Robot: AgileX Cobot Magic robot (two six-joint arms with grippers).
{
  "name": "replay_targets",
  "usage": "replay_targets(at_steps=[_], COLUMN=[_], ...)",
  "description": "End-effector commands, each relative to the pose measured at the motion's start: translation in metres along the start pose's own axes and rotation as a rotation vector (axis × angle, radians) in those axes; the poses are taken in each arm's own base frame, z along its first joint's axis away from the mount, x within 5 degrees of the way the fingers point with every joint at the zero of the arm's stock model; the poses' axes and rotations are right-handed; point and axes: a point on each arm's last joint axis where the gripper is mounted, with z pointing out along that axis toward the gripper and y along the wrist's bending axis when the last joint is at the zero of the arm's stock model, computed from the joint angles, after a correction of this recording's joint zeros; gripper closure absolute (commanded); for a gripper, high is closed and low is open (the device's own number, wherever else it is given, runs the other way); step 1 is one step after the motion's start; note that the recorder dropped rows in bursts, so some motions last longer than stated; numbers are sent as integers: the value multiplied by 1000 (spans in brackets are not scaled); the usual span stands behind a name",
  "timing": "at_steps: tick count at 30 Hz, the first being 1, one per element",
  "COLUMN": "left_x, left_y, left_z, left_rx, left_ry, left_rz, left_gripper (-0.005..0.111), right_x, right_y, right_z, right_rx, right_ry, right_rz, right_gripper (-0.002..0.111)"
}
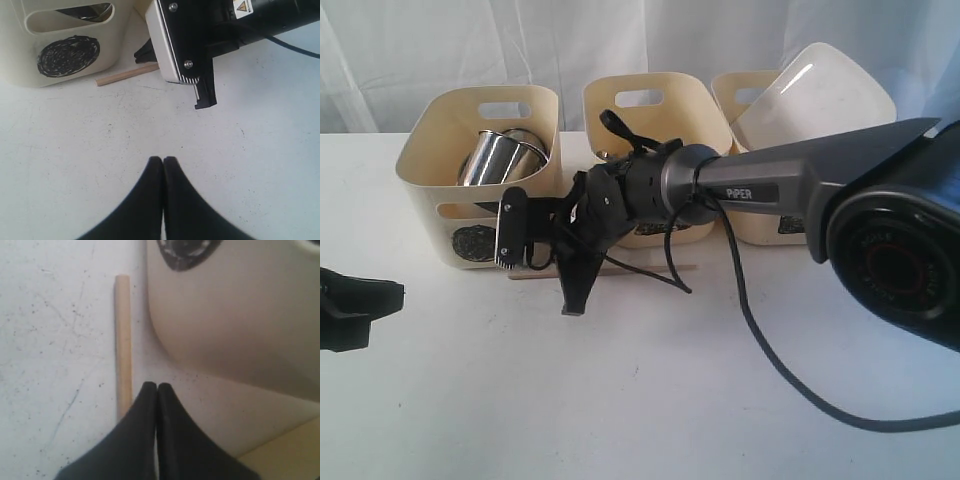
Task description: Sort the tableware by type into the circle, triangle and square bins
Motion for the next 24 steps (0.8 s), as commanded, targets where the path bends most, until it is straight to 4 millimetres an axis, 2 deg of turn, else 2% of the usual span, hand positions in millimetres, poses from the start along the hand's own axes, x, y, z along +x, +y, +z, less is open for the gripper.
replay_targets(at_steps=[1,6,11,18,21,24], left_x=[1,1,1,1,1,1], left_y=[-1,-1,-1,-1,-1,-1], left_z=[-1,-1,-1,-1,-1,-1], left_rx=[8,8,8,8,8,8], left_ry=[-3,-3,-3,-3,-3,-3], left_rz=[-9,-9,-9,-9,-9,-9], left_gripper=[107,107,107,107,107,107], right_x=[2,2,3,3,-1,-9], right_y=[4,6,10,13,9,-3], right_z=[7,9,1,-7,-12,-17], right_rx=[-28,-84,-229,-285,-260,-151], right_ry=[19,50,131,162,148,81], right_rz=[-23,-23,-26,-31,-33,-27], right_gripper=[108,108,108,108,108,108])
